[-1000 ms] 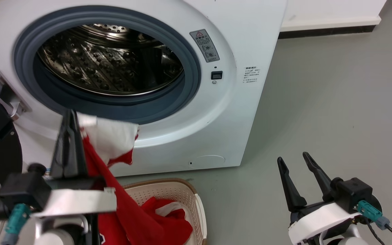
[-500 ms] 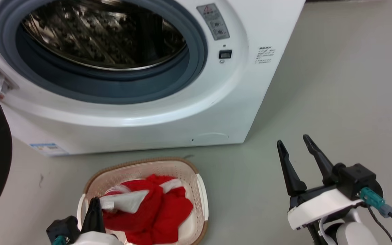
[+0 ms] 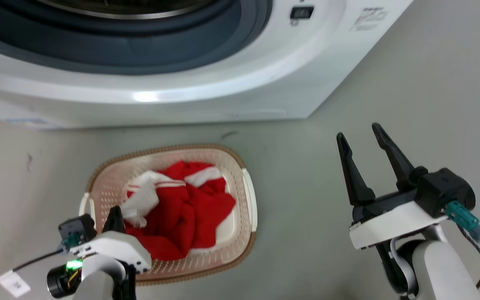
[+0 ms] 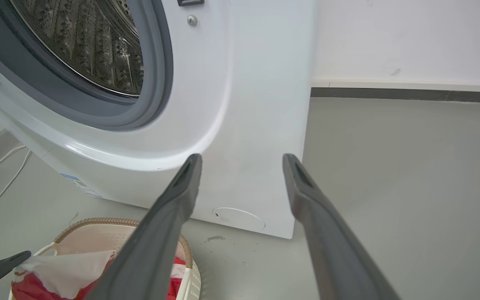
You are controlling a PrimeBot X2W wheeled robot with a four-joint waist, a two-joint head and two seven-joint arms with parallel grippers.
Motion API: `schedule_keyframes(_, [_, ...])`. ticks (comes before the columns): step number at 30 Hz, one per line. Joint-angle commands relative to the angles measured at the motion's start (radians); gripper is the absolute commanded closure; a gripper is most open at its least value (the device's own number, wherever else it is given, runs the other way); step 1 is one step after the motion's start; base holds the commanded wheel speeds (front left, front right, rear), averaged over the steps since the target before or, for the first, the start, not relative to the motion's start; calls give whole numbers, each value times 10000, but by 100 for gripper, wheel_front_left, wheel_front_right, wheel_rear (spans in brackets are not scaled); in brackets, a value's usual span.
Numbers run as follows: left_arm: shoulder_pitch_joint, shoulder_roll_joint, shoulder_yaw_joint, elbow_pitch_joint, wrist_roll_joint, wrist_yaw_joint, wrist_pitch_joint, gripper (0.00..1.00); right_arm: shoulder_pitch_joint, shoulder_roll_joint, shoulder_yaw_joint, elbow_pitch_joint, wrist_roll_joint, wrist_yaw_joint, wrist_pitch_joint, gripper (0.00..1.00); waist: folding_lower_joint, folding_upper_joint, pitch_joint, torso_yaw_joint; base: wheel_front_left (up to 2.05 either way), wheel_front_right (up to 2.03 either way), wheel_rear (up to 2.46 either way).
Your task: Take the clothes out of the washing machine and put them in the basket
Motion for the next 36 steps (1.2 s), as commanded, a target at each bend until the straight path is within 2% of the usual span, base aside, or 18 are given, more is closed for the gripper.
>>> schedule_keyframes(1, [-393, 52, 72, 332, 125, -27, -39, 100, -265, 10, 59, -71, -97, -3, -11, 0, -2, -1, 898, -70, 0, 0, 0])
schedule_keyframes(12, [-2449, 261, 567, 2269, 550, -25, -34, 100, -1002, 12, 237, -220, -249, -3, -169, 0, -2, -1, 2804, -526, 0, 0, 0])
schedule_keyframes(20, [-3109, 398, 748, 3238, 693, -59, -35, 100, -1317, 10, 449, -84, -148, -5, -651, 0, -2, -1, 3081, -804, 0, 0, 0])
schedule_keyframes(21, [-3131, 389, 810, 3331, 634, -65, -35, 81, -1325, 12, 462, -13, -133, -5, -677, 0, -2, -1, 3006, -810, 0, 0, 0])
schedule_keyframes(22, [-3136, 404, 840, 3419, 653, -63, -35, 26, -1313, 12, 467, 64, -113, -5, -698, 0, -2, -1, 2899, -814, 0, 0, 0])
schedule_keyframes(23, [-3043, 394, 893, 3537, 660, -70, -35, 0, -1253, 10, 445, 263, -95, -5, -773, 0, -2, -1, 2601, -805, 0, 0, 0])
schedule_keyframes(28, [-2479, 285, 982, 3243, 756, -261, -35, 0, -1053, 10, 337, 780, -31, -5, -933, 0, -2, -1, 1486, -720, 0, 0, 0])
schedule_keyframes(36, [-1159, -14, 1209, 1445, 1091, -605, -35, 0, -428, 9, -68, 1408, -113, -5, -988, 0, -2, -1, -727, -549, 0, 0, 0])
